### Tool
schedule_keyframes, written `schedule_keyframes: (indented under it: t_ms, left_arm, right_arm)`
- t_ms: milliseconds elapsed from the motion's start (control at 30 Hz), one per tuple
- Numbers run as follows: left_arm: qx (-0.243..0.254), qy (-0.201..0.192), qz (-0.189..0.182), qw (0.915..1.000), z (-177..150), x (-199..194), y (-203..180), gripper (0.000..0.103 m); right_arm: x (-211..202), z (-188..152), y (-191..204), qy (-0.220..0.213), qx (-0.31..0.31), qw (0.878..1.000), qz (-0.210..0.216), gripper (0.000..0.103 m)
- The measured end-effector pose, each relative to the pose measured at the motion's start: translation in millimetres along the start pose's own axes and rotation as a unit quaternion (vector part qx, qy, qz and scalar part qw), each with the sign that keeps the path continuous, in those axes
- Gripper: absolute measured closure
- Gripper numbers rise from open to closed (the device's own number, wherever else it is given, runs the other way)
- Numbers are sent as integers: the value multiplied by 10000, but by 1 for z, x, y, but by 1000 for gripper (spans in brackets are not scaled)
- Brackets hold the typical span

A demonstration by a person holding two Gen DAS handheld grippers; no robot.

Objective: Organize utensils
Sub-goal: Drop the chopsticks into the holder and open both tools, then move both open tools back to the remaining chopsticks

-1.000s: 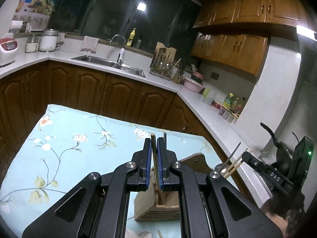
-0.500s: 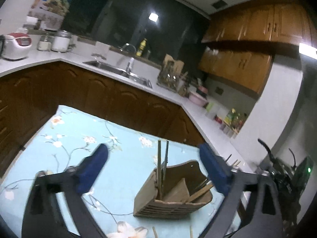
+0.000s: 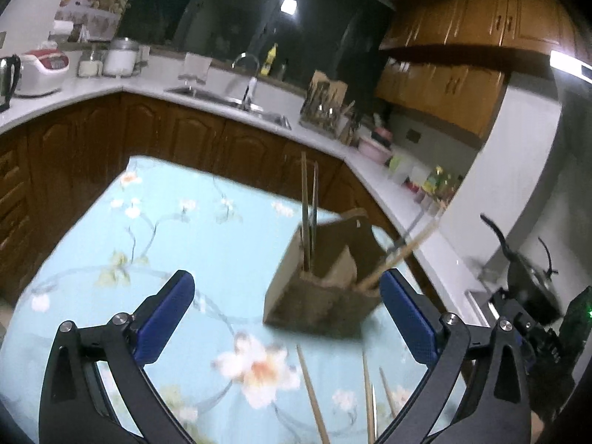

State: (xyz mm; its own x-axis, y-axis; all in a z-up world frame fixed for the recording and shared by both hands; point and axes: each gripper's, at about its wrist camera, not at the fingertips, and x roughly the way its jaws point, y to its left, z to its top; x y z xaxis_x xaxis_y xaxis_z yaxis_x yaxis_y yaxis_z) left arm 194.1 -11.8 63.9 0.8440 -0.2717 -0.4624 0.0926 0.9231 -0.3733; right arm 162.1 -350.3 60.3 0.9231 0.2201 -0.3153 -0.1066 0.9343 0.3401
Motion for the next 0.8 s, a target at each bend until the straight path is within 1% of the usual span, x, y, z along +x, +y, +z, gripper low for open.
schedule_keyframes:
  t_ms: [100, 233, 433, 600, 800]
  left_arm:
    - [81, 218, -32, 9997, -20, -3, -1, 1]
    - [140, 494, 6, 9987, -48, -7, 1, 1]
    - [185, 961, 125, 9951, -83, -3, 6, 1]
    - [245, 1181, 212, 9925, -97, 3, 5, 1]
    - [316, 1339, 310, 9900, -101, 12, 0, 1]
  right_arm:
    - [-8, -20, -6, 194, 54, 9998, -23, 0]
    - [-15, -44, -18, 437, 129, 9988, -158, 0]
    - [-23, -77, -36, 746, 44, 9956, -565, 0]
    - [-23, -99, -43, 945, -40, 9930, -714, 0]
    - [-18, -103, -43, 1015, -111, 9923, -701, 0]
